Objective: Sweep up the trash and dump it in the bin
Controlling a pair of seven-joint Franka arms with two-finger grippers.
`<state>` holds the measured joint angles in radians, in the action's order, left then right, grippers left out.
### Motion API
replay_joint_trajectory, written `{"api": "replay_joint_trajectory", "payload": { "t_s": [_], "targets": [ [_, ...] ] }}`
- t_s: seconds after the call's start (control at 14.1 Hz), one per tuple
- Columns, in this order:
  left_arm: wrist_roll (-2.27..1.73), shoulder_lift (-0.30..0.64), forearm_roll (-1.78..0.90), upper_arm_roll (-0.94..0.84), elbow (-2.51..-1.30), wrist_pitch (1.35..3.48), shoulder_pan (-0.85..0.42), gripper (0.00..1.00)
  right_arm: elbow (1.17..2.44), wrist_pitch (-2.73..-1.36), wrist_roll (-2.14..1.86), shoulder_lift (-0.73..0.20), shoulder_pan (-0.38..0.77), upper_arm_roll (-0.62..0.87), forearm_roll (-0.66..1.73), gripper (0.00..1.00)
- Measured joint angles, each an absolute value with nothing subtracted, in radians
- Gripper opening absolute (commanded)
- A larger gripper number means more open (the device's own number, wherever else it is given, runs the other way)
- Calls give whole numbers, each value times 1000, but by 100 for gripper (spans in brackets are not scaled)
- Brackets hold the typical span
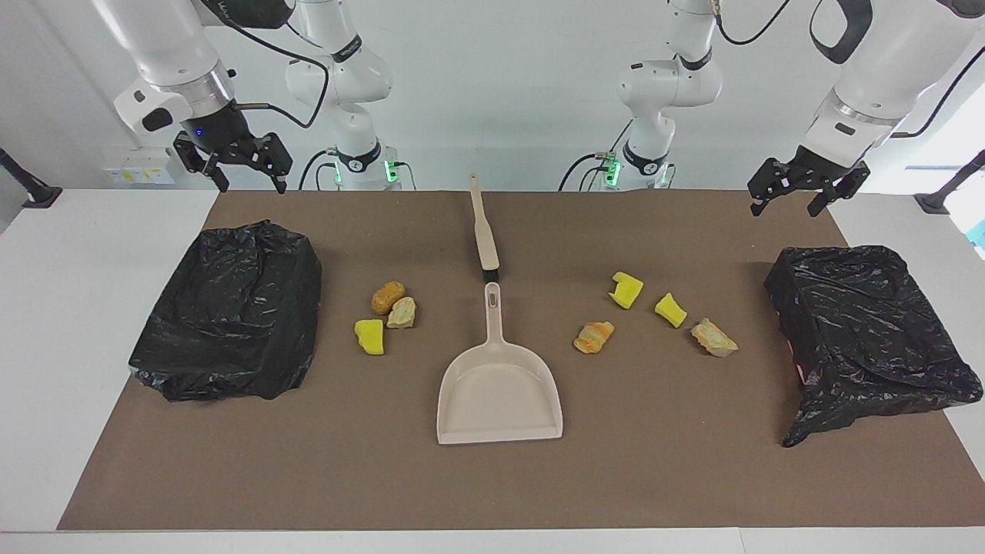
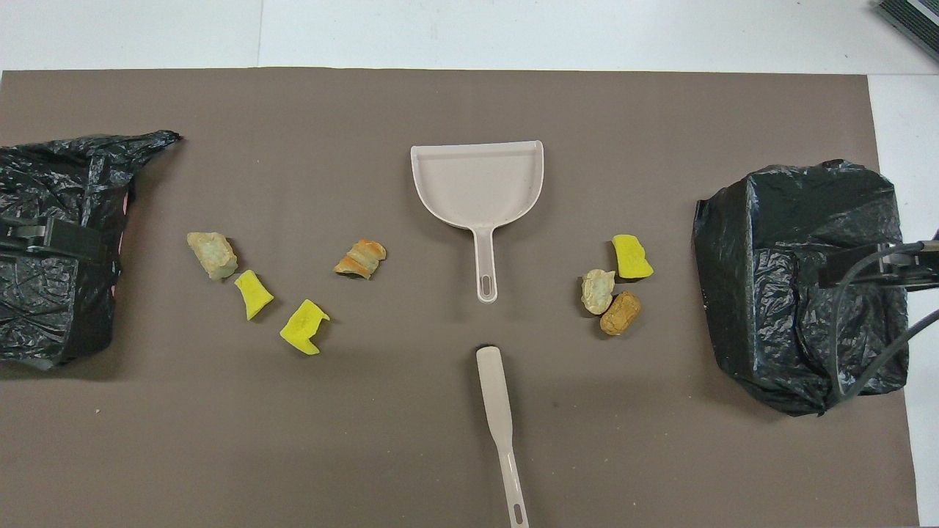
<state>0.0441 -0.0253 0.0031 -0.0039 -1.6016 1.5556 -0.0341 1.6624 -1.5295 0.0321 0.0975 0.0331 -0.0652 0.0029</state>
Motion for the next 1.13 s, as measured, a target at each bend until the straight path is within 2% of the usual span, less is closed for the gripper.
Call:
{"api": "replay_joint_trajectory", "payload": {
  "t_s": [1.13],
  "targets": [
    [44,-36,3,-3,-1602,1551,-34,100,1666,-1514,17,99,31,-69,3,100]
  ]
}}
